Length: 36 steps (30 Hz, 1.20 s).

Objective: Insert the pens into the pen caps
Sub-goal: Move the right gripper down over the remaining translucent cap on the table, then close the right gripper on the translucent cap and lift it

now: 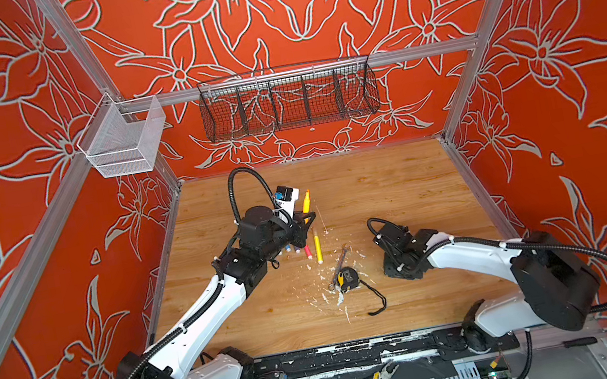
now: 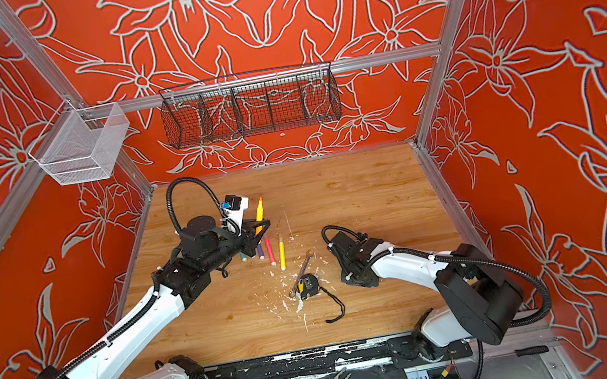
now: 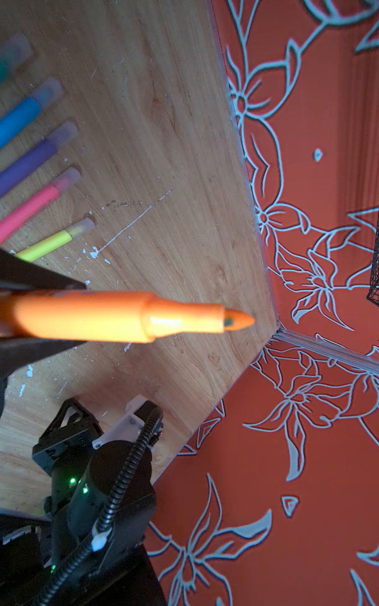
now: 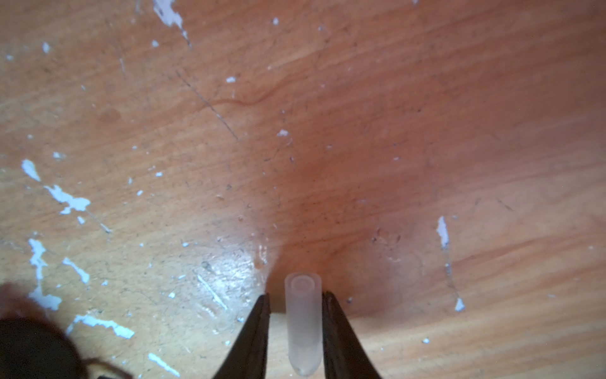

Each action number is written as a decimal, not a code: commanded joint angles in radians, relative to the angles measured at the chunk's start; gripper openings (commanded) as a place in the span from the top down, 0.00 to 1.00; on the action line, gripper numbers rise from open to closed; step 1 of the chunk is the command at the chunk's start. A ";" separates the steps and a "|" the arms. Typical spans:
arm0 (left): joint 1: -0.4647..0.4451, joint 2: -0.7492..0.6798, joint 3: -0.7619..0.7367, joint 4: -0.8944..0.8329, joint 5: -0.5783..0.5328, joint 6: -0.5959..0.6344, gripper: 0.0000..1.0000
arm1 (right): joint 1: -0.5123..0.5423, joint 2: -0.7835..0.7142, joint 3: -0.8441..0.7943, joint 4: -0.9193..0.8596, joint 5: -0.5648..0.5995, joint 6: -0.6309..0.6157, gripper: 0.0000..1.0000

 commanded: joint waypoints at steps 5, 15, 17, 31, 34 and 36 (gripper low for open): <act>0.003 -0.018 0.004 0.018 0.011 0.003 1.00 | -0.006 -0.020 -0.052 0.004 0.000 0.015 0.80; 0.003 -0.016 0.016 0.002 0.030 0.002 1.00 | -0.006 -0.173 -0.012 -0.027 0.086 -0.013 0.84; 0.003 -0.013 0.030 -0.016 0.035 -0.004 1.00 | -0.006 -0.235 -0.002 -0.036 0.117 -0.019 0.85; -0.003 -0.023 0.084 -0.038 0.198 -0.197 1.00 | -0.005 -0.679 -0.045 0.420 0.194 -0.074 0.87; -0.032 -0.017 0.101 -0.028 0.256 -0.240 1.00 | -0.004 -0.673 0.010 0.460 0.173 -0.099 0.92; -0.077 -0.017 0.115 -0.036 0.242 -0.242 1.00 | -0.005 -0.659 0.018 0.536 0.134 -0.105 0.92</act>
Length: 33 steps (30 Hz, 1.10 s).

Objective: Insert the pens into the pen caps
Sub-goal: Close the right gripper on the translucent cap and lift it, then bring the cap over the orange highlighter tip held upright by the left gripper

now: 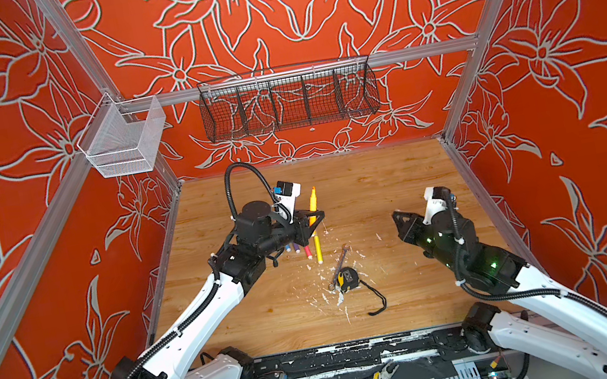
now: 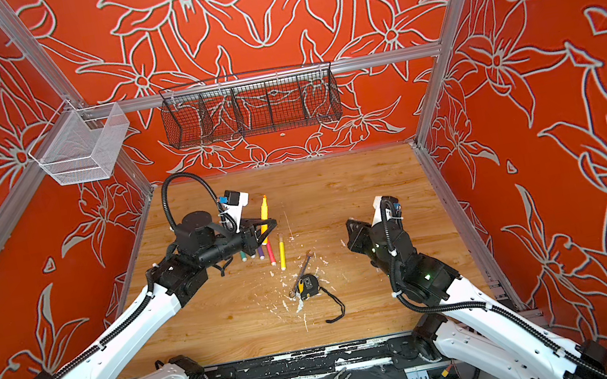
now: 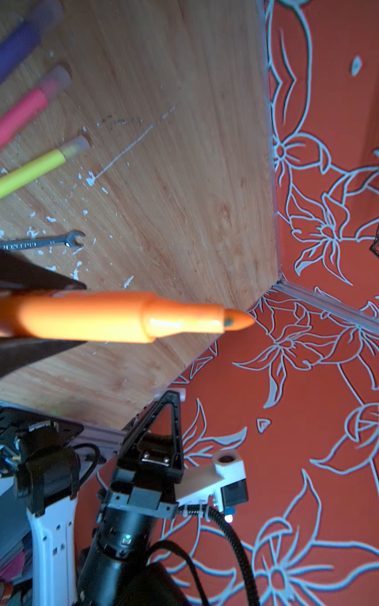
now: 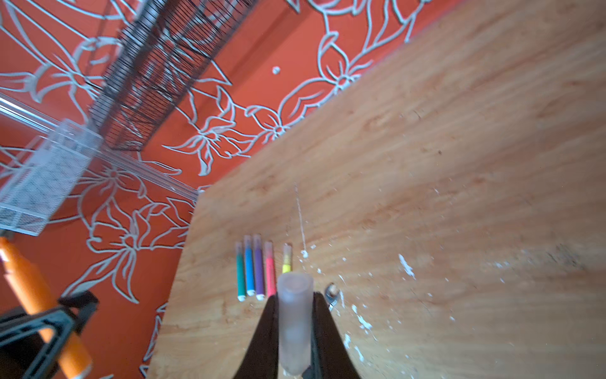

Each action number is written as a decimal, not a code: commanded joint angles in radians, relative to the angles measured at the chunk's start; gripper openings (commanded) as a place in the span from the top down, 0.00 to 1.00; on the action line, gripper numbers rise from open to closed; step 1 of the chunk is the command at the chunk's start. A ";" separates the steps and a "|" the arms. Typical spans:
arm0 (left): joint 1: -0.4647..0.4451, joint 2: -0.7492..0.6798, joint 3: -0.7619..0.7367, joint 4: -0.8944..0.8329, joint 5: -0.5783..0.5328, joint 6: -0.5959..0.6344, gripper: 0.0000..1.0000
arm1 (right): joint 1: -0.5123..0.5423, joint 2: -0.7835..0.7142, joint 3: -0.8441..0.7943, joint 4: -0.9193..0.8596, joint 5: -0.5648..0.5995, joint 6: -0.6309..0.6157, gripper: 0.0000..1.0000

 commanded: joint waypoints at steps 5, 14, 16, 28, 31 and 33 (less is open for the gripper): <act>-0.161 0.005 0.064 -0.006 0.002 -0.046 1.00 | -0.001 0.070 0.091 0.268 -0.130 -0.036 0.93; -0.218 0.036 0.083 0.016 0.031 -0.082 1.00 | 0.059 0.149 0.183 0.422 -0.264 -0.081 0.94; -0.220 0.042 0.087 0.010 0.030 -0.079 1.00 | 0.084 0.148 0.197 0.417 -0.249 -0.113 0.94; -0.220 0.055 0.097 0.000 0.024 -0.071 1.00 | 0.143 0.200 0.265 0.390 -0.277 -0.176 0.94; -0.222 0.052 0.097 -0.002 0.027 -0.070 1.00 | 0.145 0.211 0.271 0.384 -0.264 -0.189 0.94; -0.222 0.048 0.095 -0.004 0.023 -0.068 1.00 | 0.145 0.219 0.274 0.379 -0.254 -0.195 0.94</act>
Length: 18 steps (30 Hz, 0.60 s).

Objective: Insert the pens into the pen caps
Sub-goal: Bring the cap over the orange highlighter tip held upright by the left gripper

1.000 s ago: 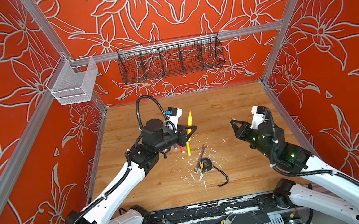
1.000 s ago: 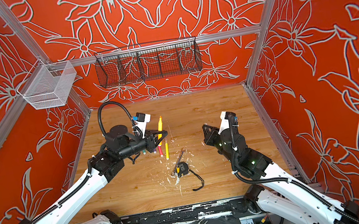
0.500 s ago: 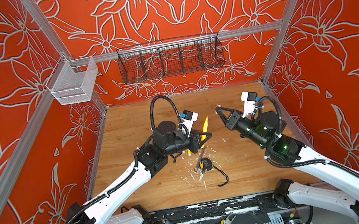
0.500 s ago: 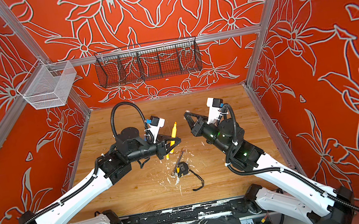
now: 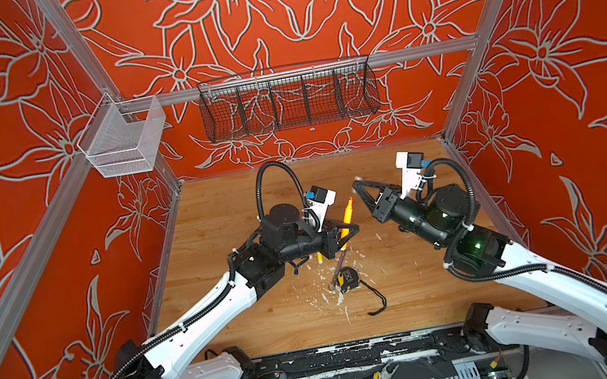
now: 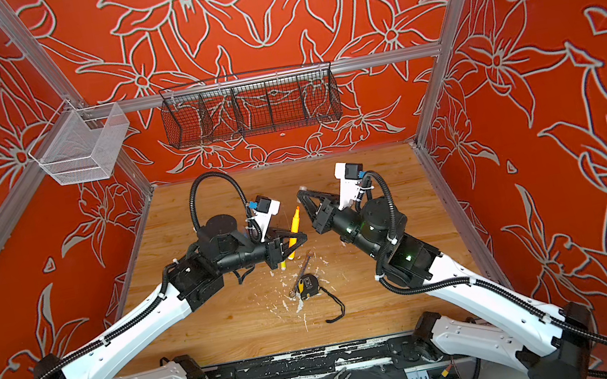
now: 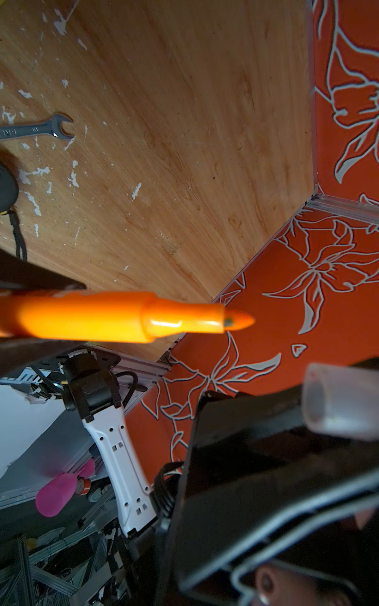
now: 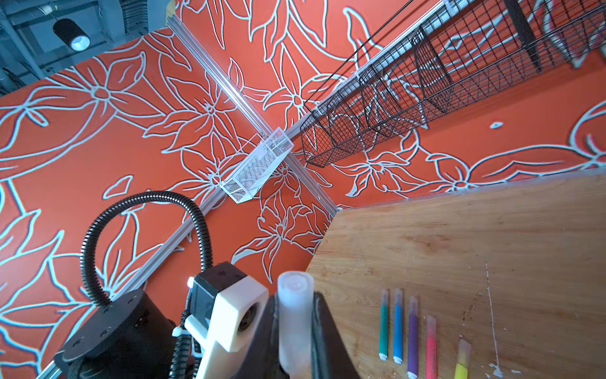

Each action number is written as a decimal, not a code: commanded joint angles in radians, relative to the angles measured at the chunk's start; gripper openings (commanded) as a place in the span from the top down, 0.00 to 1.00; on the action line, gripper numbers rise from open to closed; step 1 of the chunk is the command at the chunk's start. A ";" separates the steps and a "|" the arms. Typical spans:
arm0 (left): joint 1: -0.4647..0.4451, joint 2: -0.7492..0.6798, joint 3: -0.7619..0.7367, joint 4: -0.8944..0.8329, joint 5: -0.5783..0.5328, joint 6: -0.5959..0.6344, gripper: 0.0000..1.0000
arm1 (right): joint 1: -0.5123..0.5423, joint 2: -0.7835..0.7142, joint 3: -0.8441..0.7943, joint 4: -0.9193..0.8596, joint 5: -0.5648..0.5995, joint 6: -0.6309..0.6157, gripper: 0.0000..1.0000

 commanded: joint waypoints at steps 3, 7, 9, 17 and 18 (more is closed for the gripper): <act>-0.009 -0.004 0.028 0.002 0.005 0.005 1.00 | 0.006 0.020 0.041 0.000 -0.001 -0.029 0.94; -0.008 -0.006 0.031 -0.005 0.003 0.009 1.00 | 0.007 0.043 0.049 0.001 -0.022 -0.025 0.94; -0.008 -0.008 0.031 -0.007 -0.001 0.013 1.00 | 0.007 0.048 0.048 -0.002 -0.019 -0.023 0.94; -0.008 -0.024 0.024 -0.017 -0.032 0.024 1.00 | 0.009 0.045 0.024 0.001 -0.027 -0.013 0.94; -0.008 -0.026 0.023 -0.018 -0.035 0.025 1.00 | 0.008 0.044 0.021 0.001 -0.029 -0.010 0.94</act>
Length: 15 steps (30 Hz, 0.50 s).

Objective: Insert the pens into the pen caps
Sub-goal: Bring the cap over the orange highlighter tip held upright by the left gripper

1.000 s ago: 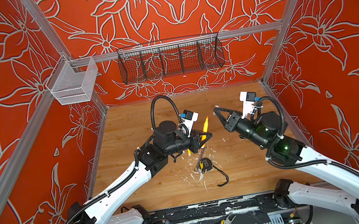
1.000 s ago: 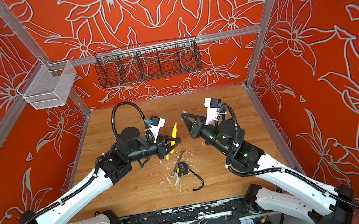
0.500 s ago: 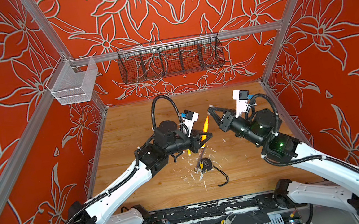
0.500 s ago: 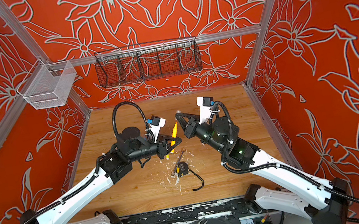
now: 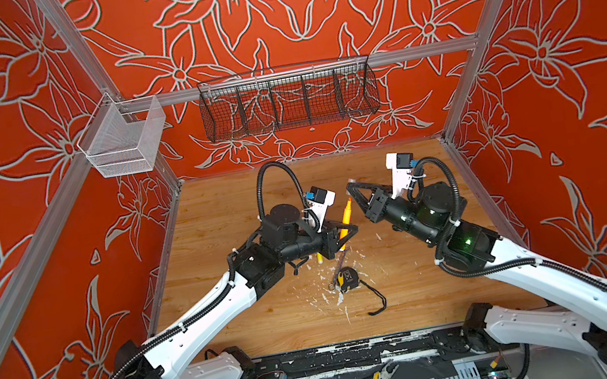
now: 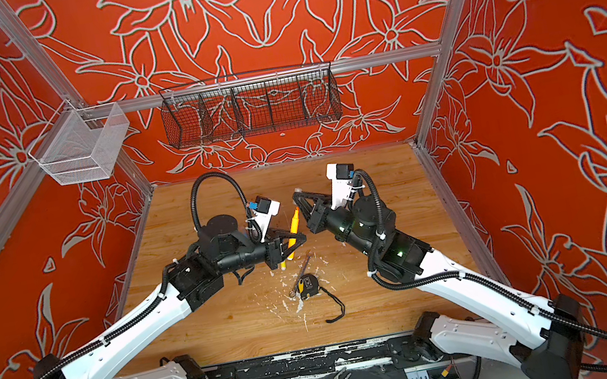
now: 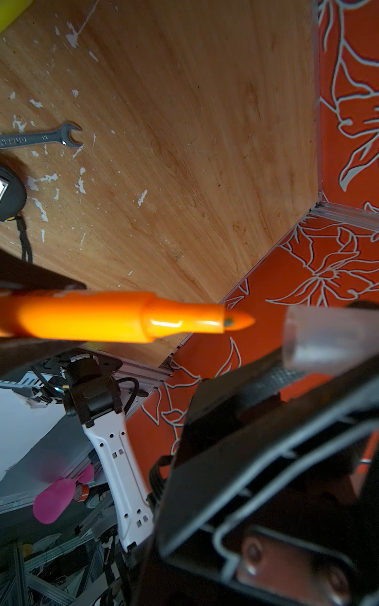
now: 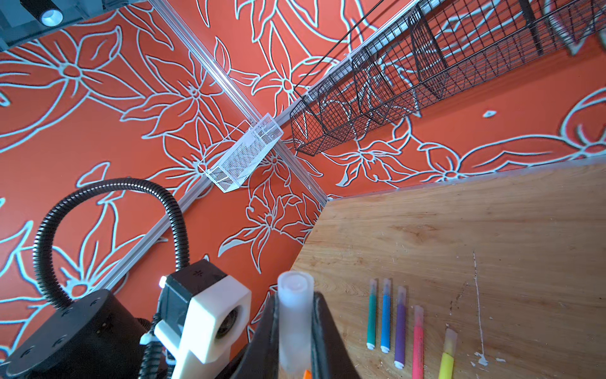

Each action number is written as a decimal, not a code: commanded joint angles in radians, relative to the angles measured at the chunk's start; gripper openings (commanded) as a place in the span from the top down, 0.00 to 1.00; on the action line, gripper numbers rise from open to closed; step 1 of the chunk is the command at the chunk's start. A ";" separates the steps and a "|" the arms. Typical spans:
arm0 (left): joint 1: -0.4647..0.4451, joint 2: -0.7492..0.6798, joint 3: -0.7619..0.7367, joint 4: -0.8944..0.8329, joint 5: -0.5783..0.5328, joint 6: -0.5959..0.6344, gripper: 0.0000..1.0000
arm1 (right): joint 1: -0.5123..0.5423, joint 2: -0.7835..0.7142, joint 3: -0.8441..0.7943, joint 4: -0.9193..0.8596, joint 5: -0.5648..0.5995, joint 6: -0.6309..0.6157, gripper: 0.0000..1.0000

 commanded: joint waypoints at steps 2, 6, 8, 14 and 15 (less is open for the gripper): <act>-0.009 -0.025 0.022 0.003 -0.016 0.018 1.00 | 0.009 -0.007 -0.002 0.018 -0.029 0.009 0.94; -0.008 -0.025 0.022 0.006 -0.014 0.019 1.00 | 0.009 -0.003 -0.015 0.016 -0.029 0.008 0.93; -0.007 -0.024 0.022 0.006 -0.015 0.019 1.00 | 0.009 -0.002 -0.024 0.019 -0.031 0.011 0.94; -0.008 -0.024 0.020 0.011 -0.014 0.016 1.00 | 0.009 -0.005 -0.044 0.015 -0.024 0.012 0.93; -0.008 -0.024 0.020 0.010 -0.015 0.016 1.00 | 0.009 -0.007 -0.047 0.015 -0.022 0.011 0.94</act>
